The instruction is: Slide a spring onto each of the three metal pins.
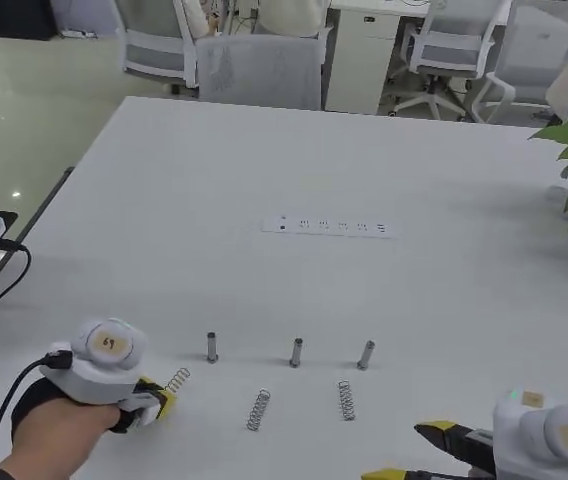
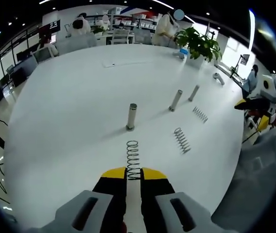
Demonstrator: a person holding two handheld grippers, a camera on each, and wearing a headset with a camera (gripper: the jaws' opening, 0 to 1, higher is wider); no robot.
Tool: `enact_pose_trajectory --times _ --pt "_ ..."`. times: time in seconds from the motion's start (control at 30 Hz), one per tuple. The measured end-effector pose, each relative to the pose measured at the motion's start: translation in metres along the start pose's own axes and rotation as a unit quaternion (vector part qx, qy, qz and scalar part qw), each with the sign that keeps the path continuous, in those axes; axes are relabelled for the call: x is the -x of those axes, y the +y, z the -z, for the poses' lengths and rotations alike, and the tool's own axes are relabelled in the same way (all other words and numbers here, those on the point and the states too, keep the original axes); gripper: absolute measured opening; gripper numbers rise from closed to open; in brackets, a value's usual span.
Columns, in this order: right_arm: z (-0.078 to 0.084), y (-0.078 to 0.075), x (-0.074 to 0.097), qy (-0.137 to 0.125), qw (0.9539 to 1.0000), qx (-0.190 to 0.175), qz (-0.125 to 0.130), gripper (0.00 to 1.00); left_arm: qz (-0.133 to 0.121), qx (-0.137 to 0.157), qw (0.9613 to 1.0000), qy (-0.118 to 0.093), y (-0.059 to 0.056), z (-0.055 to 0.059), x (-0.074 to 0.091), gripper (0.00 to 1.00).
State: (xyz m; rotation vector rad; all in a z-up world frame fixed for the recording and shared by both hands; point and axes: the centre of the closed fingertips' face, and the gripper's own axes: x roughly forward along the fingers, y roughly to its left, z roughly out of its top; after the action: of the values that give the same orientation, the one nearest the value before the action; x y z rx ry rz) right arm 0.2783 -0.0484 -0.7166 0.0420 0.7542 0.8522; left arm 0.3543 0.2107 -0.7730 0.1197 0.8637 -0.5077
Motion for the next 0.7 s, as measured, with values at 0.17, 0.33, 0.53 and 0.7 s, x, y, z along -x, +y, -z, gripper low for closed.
enact_pose_trajectory --times 0.17,0.33,0.53,0.7 --pt "0.001 0.001 0.0 -0.004 1.0 -0.007 -0.002 0.67 0.005 -0.008 0.9999 -0.009 -0.006 -0.009 0.007 0.02" --pt "-0.001 0.001 -0.002 -0.007 0.9999 -0.012 -0.005 0.66 0.014 -0.021 0.9995 -0.018 -0.014 -0.02 0.01 0.02" --pt "-0.003 0.001 -0.005 -0.008 0.9999 -0.01 -0.009 0.66 0.024 -0.036 0.9987 -0.026 -0.026 -0.03 0.013 0.02" --pt "-0.008 0.001 -0.009 -0.009 0.9998 -0.006 -0.014 0.65 0.037 -0.05 0.9975 -0.032 -0.039 -0.038 0.013 0.02"
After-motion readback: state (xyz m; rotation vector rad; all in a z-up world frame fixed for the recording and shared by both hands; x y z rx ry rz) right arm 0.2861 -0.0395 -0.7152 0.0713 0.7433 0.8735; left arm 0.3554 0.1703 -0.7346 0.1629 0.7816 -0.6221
